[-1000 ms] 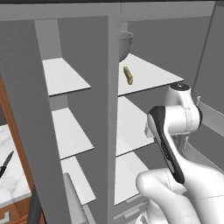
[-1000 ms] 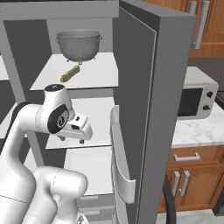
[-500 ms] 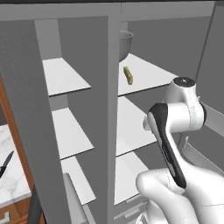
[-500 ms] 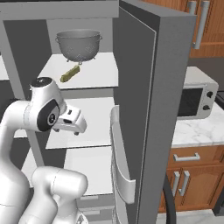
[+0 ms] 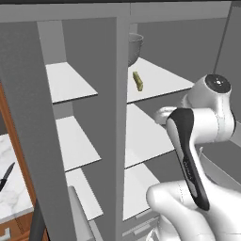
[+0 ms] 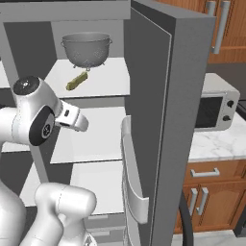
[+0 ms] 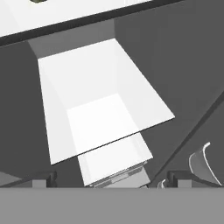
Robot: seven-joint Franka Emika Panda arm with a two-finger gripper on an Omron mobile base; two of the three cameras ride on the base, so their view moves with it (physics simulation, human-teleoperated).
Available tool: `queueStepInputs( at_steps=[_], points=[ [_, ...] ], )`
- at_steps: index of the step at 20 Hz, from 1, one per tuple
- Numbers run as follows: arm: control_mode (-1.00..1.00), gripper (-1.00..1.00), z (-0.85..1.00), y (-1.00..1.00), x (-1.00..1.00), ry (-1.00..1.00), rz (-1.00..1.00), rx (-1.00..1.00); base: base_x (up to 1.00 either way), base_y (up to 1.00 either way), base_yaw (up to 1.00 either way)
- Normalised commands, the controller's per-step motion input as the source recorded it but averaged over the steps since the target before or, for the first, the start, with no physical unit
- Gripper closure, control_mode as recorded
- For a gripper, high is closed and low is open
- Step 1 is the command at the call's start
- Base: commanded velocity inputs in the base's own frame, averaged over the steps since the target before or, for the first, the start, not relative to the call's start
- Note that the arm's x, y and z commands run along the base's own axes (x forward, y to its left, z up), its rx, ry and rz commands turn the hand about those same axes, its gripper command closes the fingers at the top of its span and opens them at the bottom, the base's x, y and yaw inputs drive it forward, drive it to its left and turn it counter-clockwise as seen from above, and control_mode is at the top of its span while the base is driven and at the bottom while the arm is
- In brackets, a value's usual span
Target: Retrieve the butter from the fridge and place it on a plate on the dining table. Then retrieve the butter knife by the fridge and place it near the plate.
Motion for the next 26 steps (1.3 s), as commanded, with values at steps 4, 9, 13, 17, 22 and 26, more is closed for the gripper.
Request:
queueStepInputs(
  at_steps=[4,9,13,17,22,26],
  points=[
    [-1.0,-1.0,0.66,0.15,0.0,-0.04,0.0,0.0,0.0,0.0,0.0],
    [-1.0,-1.0,0.53,0.06,0.0,-0.02,0.0,-0.02,0.0,0.0,0.0],
    [-1.0,-1.0,0.37,0.0,0.01,-0.11,0.0,0.0,0.0,0.0,0.0],
    [-1.0,-1.0,0.31,0.0,0.2,-0.04,0.0,0.0,0.0,0.0,0.0],
    [-1.0,-1.0,0.25,0.14,0.31,0.0,0.0,0.0,0.0,0.0,0.0],
    [-1.0,-1.0,0.03,0.19,0.38,0.03,0.0,0.0,0.0,0.0,0.0]
  ],
)
